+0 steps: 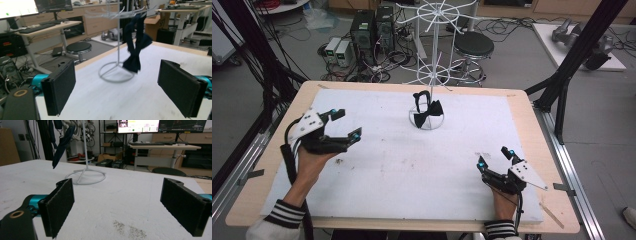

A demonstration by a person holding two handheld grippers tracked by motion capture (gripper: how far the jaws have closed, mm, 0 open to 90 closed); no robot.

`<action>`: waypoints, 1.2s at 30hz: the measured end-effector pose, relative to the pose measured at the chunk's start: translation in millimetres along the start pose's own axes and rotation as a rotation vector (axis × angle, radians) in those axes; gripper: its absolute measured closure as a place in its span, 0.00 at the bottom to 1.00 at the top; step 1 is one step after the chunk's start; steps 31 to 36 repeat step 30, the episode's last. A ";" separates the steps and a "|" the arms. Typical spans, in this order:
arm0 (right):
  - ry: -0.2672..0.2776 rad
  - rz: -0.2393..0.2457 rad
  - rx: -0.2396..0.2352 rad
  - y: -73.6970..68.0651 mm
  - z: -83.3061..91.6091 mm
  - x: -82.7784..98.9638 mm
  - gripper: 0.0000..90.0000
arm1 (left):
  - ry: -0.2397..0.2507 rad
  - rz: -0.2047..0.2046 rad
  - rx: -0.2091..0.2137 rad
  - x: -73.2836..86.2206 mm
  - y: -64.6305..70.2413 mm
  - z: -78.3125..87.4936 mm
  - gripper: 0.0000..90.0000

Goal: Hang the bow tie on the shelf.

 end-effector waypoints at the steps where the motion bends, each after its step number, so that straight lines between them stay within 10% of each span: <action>1: 0.000 0.002 0.000 0.0 0.1 0.0 0.12 | 0.005 0.005 -0.013 5.5 -3.1 5.0 0.17; 14: 0.002 0.010 0.002 0.1 0.0 -0.2 0.12 | 0.049 0.050 -0.138 85.7 -16.6 36.8 0.16; 36: 0.003 0.008 0.002 0.0 0.3 -0.1 0.12 | 0.098 0.059 -0.195 88.3 -20.2 40.4 0.16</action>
Point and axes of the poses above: each handheld gripper's, and its own axes: z roughly backward along the jaws, x roughly out of its underside, y roughly to its right, the point moved 10 cm from there along -z, roughly forward along the jaws
